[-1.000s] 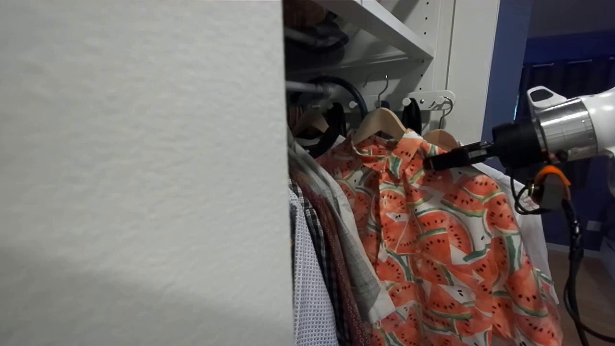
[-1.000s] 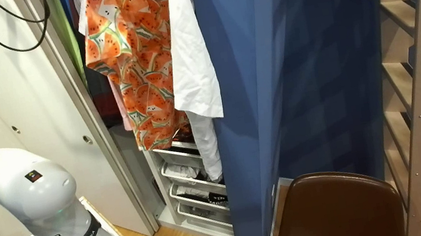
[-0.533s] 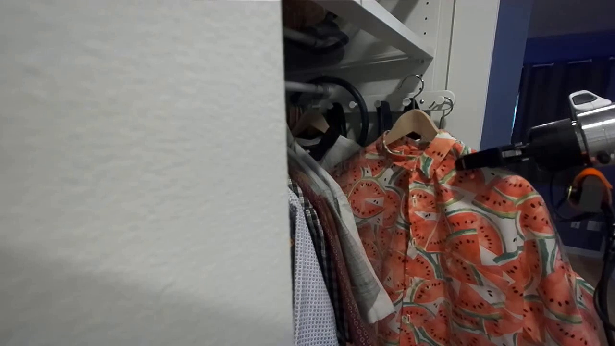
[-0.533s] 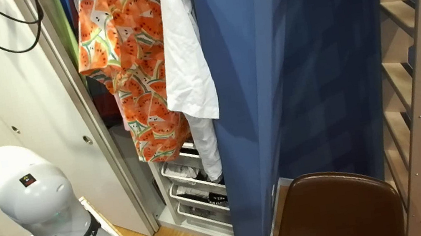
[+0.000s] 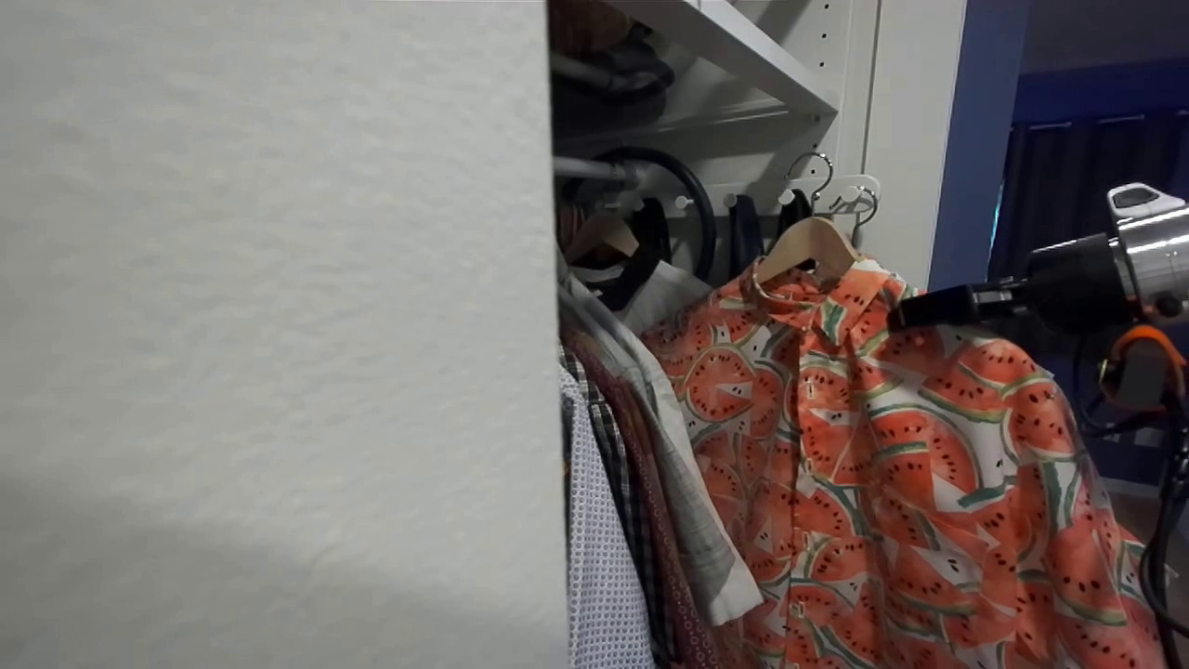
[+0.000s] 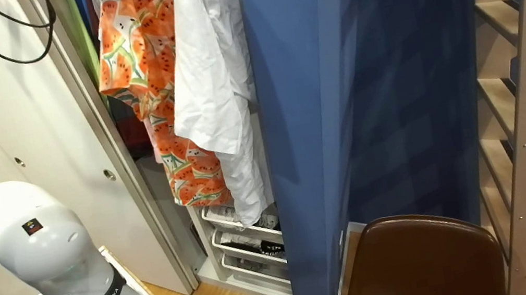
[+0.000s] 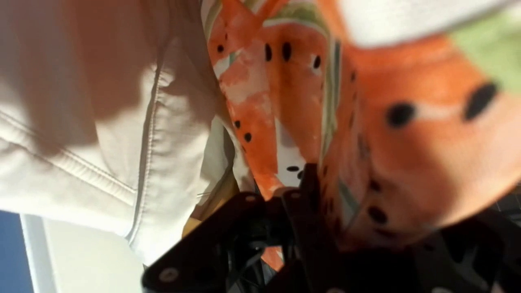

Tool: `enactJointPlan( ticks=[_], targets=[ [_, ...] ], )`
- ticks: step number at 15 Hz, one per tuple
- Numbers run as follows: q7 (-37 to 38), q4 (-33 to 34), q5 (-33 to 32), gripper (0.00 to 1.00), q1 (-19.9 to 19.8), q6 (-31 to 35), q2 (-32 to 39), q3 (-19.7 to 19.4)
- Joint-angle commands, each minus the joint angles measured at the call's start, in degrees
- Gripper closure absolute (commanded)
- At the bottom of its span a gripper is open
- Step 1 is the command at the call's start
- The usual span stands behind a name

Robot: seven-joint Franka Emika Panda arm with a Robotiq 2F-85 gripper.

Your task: Hang two shirts on the first and second hooks, respectively

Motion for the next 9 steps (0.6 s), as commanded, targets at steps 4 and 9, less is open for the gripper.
enactJointPlan(
  ticks=[4,9],
  targets=[
    [4.15,2.63,-0.25,0.98,0.50,0.14,2.75,-0.29],
    [5.77,5.17,-0.09,0.98,0.17,-0.24,5.47,-0.48]
  ],
)
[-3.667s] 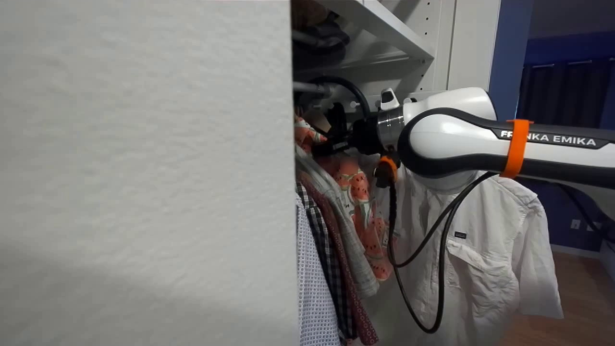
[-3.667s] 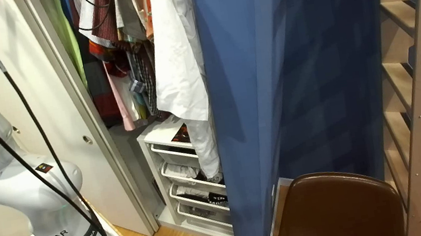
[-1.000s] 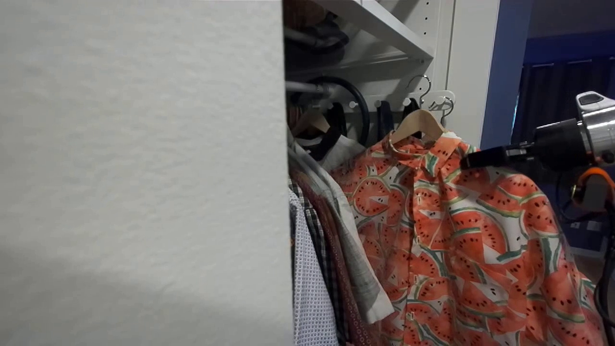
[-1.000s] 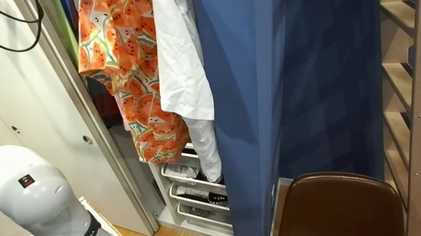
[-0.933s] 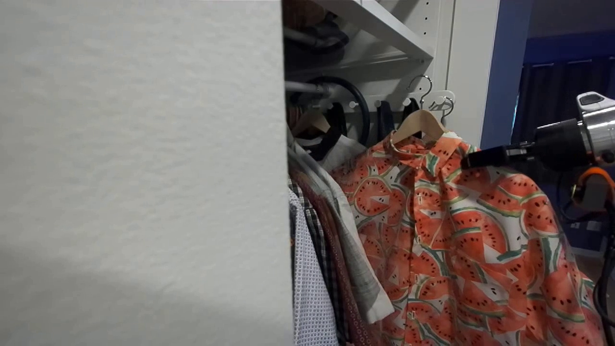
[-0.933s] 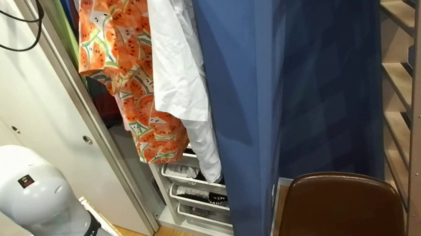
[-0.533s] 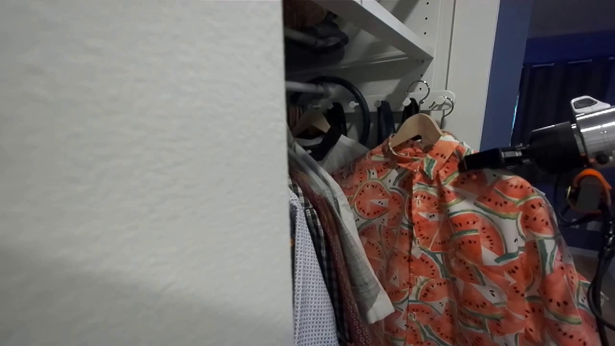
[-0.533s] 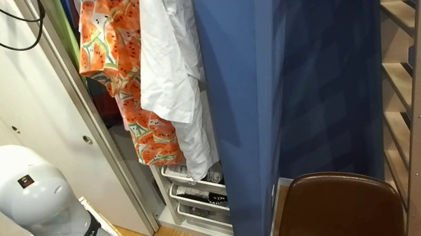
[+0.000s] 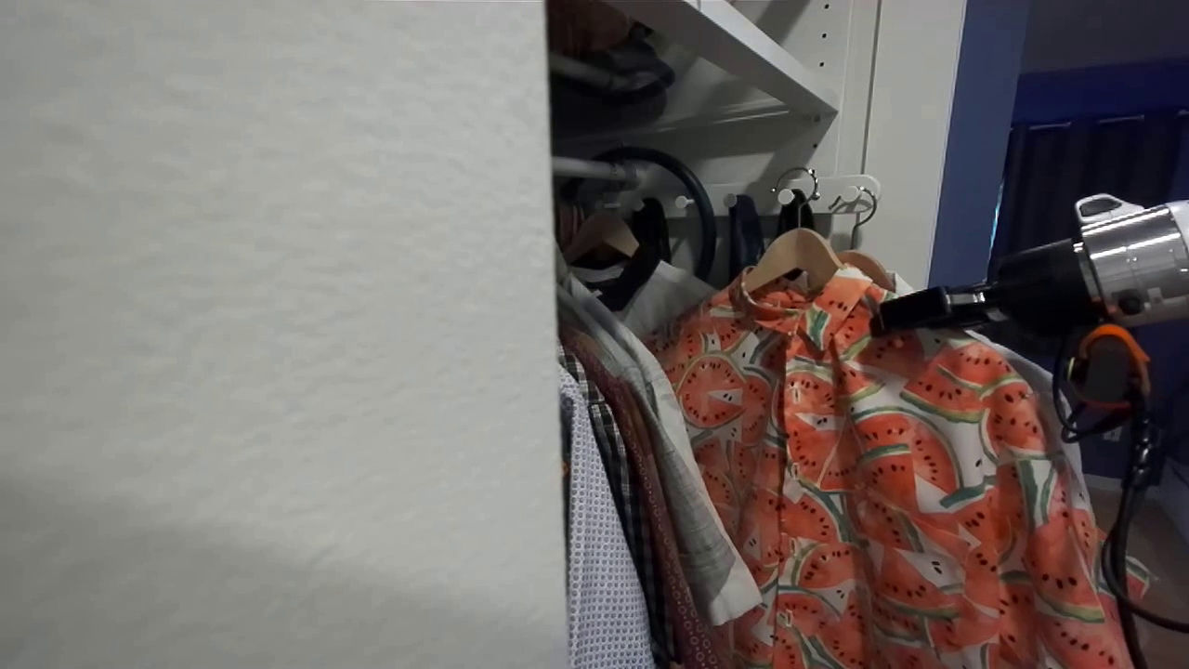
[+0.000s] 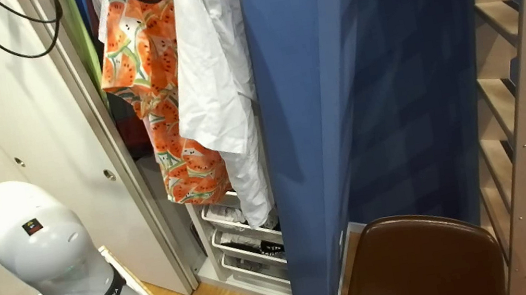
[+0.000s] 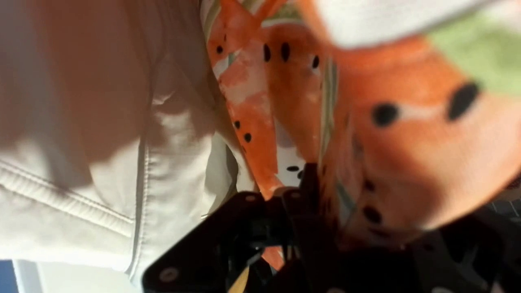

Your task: Hang two shirts on the first and second hooks, respectively

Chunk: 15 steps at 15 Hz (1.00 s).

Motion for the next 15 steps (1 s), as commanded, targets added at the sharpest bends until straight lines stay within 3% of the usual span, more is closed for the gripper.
enactJointPlan(
  ticks=[1,9,10,12,15],
  targets=[
    [2.61,4.26,-0.26,0.98,-0.03,-0.88,3.01,-0.35],
    [3.45,6.78,-1.50,0.98,-1.78,-7.25,4.80,0.19],
    [3.54,6.84,-2.01,0.67,-2.49,-8.52,4.34,0.43],
    [3.79,7.17,-2.71,0.61,-3.57,-10.83,3.14,0.79],
    [3.60,8.09,-4.87,0.39,-5.34,-13.62,-0.03,1.79]
  ],
)
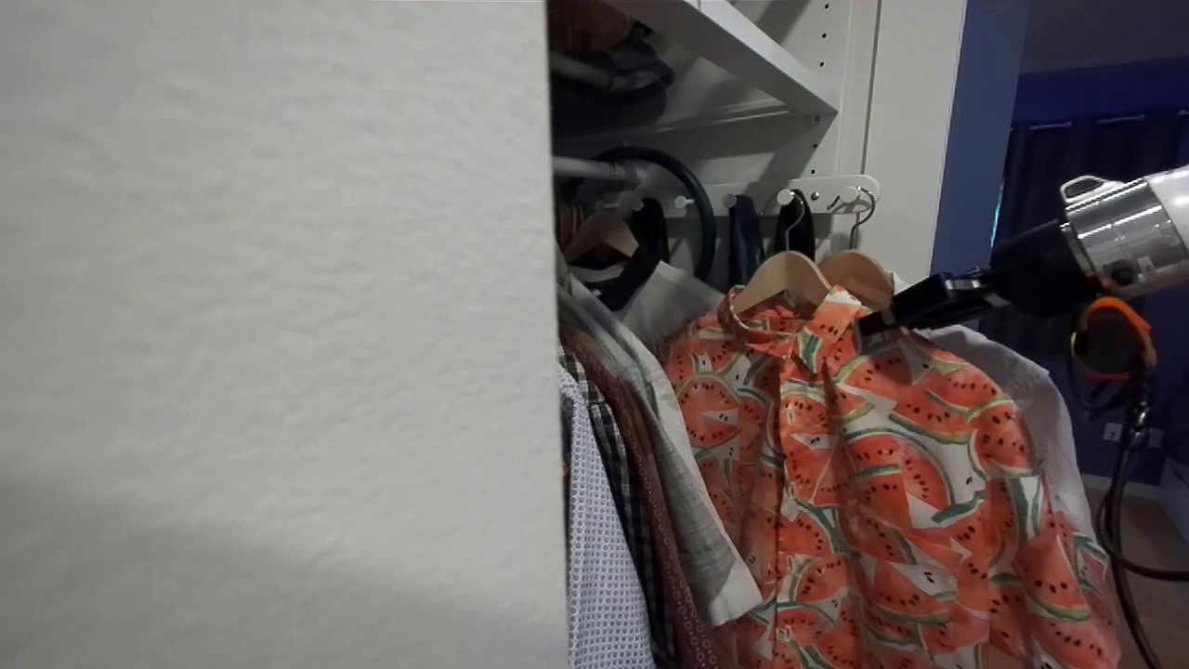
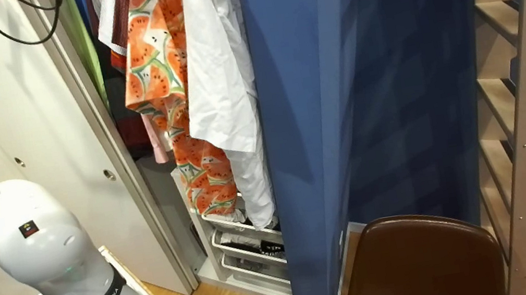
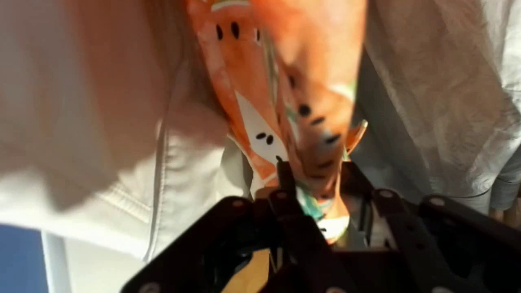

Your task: Hang two shirts on the first and second hooks, respectively

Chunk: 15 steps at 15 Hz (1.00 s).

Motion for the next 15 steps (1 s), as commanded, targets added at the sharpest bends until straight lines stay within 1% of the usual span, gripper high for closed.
enactJointPlan(
  ticks=[1,5,6,11,15],
  targets=[
    [1.71,2.21,-3.45,0.33,-2.24,-4.85,-3.96,1.55],
    [-0.42,5.15,-6.29,0.05,-1.76,-11.41,-8.12,2.50],
    [-1.02,5.85,-7.30,0.01,-1.76,-13.31,-9.11,2.73],
    [-3.29,9.49,-13.50,0.00,-2.18,-20.98,-13.03,5.04],
    [-4.19,11.19,-17.29,0.00,-2.16,-24.19,-15.02,6.52]
  ],
)
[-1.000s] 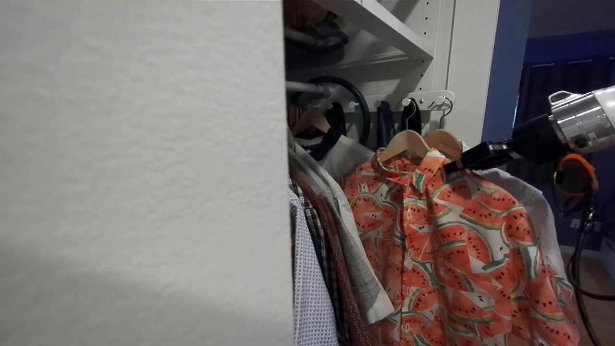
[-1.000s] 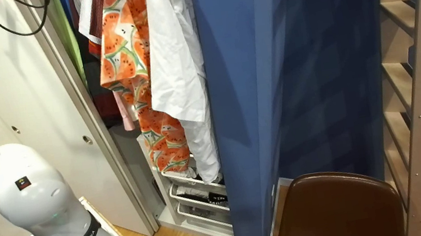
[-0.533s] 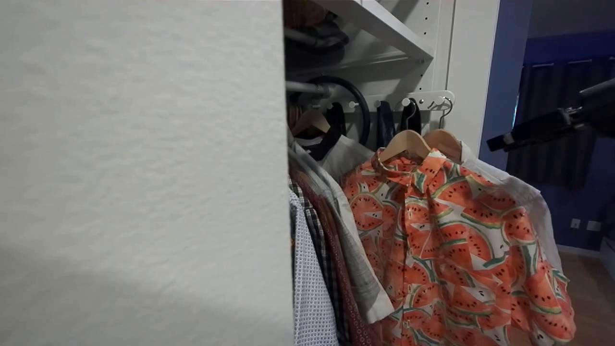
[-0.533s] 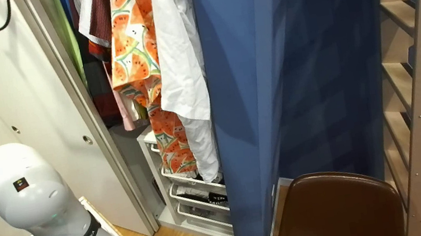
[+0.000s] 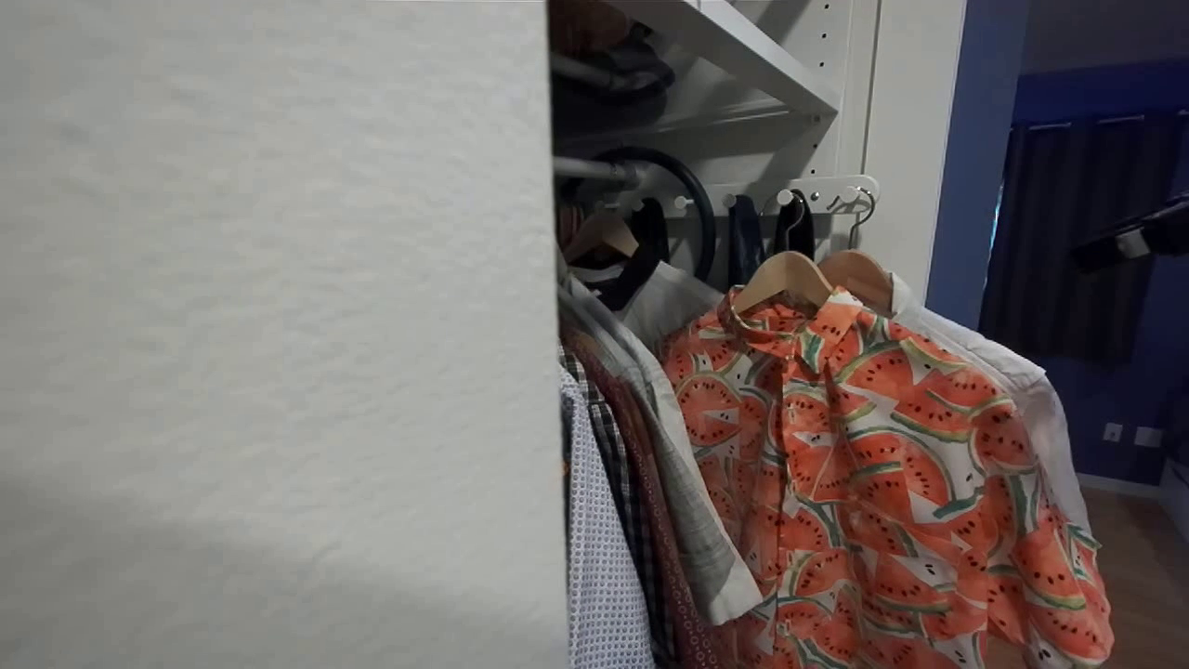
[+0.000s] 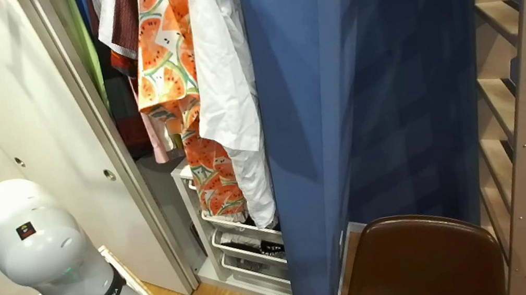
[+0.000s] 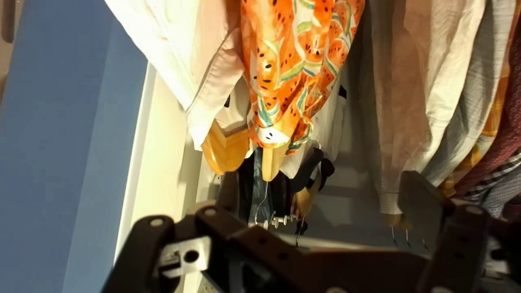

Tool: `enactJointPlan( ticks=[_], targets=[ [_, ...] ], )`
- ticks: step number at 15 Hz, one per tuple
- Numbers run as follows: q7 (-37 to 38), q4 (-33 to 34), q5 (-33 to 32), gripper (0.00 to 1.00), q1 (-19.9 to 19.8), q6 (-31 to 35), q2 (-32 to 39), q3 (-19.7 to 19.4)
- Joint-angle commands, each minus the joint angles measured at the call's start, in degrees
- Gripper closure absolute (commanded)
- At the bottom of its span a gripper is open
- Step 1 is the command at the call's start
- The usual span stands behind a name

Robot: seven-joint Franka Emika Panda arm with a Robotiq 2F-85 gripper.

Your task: Hang two shirts on the first and second hooks, respectively

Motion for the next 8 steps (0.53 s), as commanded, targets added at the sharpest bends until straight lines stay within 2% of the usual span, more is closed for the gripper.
enactJointPlan(
  ticks=[1,8],
  targets=[
    [-1.15,1.87,-3.68,0.00,-0.46,-3.07,-1.45,1.32],
    [-0.84,1.10,-3.54,0.00,0.82,-1.65,-2.31,1.96]
  ],
)
